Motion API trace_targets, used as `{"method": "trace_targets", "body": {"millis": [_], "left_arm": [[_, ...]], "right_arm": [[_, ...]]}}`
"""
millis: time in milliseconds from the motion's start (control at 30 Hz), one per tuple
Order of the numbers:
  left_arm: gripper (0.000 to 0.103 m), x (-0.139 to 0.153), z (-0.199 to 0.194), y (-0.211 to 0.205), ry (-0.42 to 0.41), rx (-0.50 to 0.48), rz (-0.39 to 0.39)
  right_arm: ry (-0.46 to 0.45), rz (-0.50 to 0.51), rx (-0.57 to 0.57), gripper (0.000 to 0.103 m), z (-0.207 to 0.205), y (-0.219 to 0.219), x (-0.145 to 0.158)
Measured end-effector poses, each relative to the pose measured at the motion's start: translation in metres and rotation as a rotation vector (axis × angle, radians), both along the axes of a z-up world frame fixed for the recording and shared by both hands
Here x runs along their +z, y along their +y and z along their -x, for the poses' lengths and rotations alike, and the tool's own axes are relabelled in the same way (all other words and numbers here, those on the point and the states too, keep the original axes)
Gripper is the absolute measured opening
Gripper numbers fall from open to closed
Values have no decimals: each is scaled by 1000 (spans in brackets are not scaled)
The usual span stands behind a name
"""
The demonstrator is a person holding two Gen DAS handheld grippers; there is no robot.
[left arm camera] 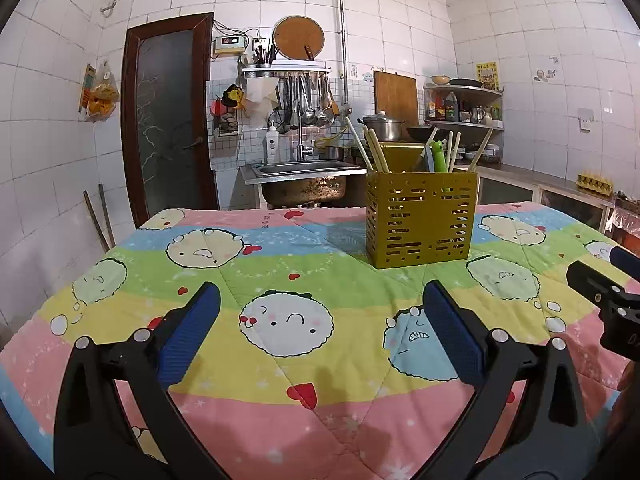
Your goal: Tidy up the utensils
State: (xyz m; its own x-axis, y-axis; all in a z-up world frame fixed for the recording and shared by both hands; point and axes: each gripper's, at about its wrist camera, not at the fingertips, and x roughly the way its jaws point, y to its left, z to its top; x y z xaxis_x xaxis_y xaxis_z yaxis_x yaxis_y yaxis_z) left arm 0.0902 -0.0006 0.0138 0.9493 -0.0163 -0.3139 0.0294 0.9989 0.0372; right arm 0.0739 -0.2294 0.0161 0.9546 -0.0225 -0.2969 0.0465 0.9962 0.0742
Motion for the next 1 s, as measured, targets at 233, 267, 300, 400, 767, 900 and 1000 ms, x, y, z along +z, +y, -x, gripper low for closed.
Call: {"method": "trace_targets", "body": {"millis": [233,267,300,400,767,900,1000], "left_arm": [[98,-1,-1,5,2,-3,28],[98,-1,0,6,-1,-2,31],[98,-1,1,6,-4,-1,33],[98,-1,1,7,-8,-1,34],[98,0,4,8,-14,-2,28],[98,1,4,7,-16,-2,28],[98,1,5,7,-18,-2,27]], "right_arm": [[-14,-5,-7,99,3,-2,0],[-16,-1,-6,99,4,-1,0],[-18,3,-6,99,4,0,0],[-26,22,-2,99,6,4,1],[-22,15,0,99,5,4,0],[-21,15,0,99,5,4,0],[-22,13,0,99,5,4,0]]}}
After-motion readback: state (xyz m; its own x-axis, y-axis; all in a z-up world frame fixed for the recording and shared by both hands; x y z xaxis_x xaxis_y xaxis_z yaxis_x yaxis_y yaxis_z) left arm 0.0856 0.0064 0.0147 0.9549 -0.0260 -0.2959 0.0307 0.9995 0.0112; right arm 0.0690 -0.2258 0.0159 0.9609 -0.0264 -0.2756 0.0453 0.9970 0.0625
